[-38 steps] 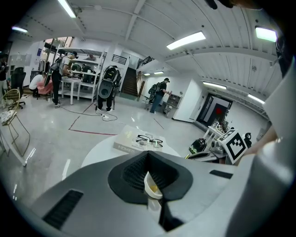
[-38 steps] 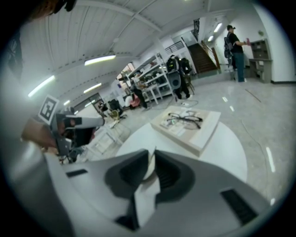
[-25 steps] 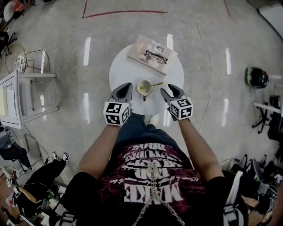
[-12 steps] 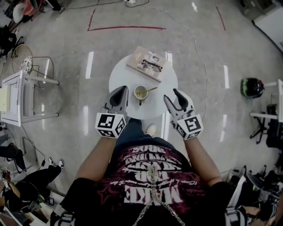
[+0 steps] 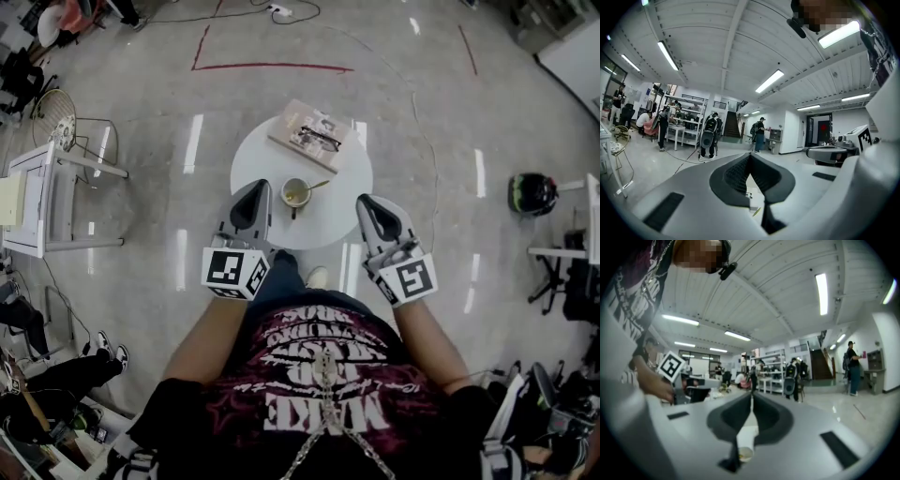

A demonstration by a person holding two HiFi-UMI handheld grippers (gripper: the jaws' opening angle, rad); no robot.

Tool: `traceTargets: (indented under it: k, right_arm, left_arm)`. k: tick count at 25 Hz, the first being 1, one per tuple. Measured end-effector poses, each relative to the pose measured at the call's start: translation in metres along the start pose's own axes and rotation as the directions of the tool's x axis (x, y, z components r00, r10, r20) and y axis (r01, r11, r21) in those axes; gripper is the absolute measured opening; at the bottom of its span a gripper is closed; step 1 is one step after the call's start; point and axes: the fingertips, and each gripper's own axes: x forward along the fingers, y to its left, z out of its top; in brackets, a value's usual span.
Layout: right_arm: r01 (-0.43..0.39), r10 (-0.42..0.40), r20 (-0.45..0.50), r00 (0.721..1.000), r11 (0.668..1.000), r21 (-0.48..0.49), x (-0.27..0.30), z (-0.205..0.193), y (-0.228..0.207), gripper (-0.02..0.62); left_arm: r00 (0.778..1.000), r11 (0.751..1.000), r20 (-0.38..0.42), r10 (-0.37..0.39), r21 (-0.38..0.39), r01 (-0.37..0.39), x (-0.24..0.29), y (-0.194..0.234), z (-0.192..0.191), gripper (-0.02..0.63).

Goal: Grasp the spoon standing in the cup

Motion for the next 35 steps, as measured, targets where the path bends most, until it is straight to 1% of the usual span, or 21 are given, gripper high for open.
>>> traceTargets:
  k: [3, 8, 13, 21, 27, 35]
  right_arm:
    - [-0.002, 0.002, 0.003, 1.0, 1.0, 0.003, -0.005, 0.003, 0.001, 0.035]
    - [0.037, -0.037, -0.013, 0.999, 0.999, 0.008, -0.009, 0.002, -0.009, 0.032]
    - [0.052, -0.052, -0.011, 0.999, 0.999, 0.005, -0.01, 0.002, -0.012, 0.032]
    - [0.056, -0.056, -0.017, 0.998, 0.998, 0.006, -0.016, 0.001, -0.015, 0.032]
    - [0.061, -0.061, -0.021, 0.998, 0.998, 0.007, -0.01, 0.0, -0.013, 0.032]
    - [0.063, -0.063, -0.021, 0.998, 0.998, 0.004, -0.008, -0.001, -0.012, 0.032]
  left_arm:
    - [1.0, 1.0, 0.013, 0.002, 0.014, -0.003, -0.004, -0.005, 0.0, 0.025]
    - [1.0, 1.0, 0.026, 0.005, 0.027, -0.005, -0.007, -0.01, 0.003, 0.025]
    - [1.0, 1.0, 0.023, 0.002, 0.03, -0.003, -0.009, -0.011, 0.003, 0.025]
    - [1.0, 0.999, 0.018, 0.002, 0.033, -0.002, -0.009, -0.016, 0.002, 0.025]
    - [1.0, 0.999, 0.016, 0.0, 0.034, -0.001, -0.008, -0.007, 0.002, 0.025]
    - [1.0, 0.999, 0.015, 0.0, 0.034, -0.001, -0.009, -0.006, -0.001, 0.025]
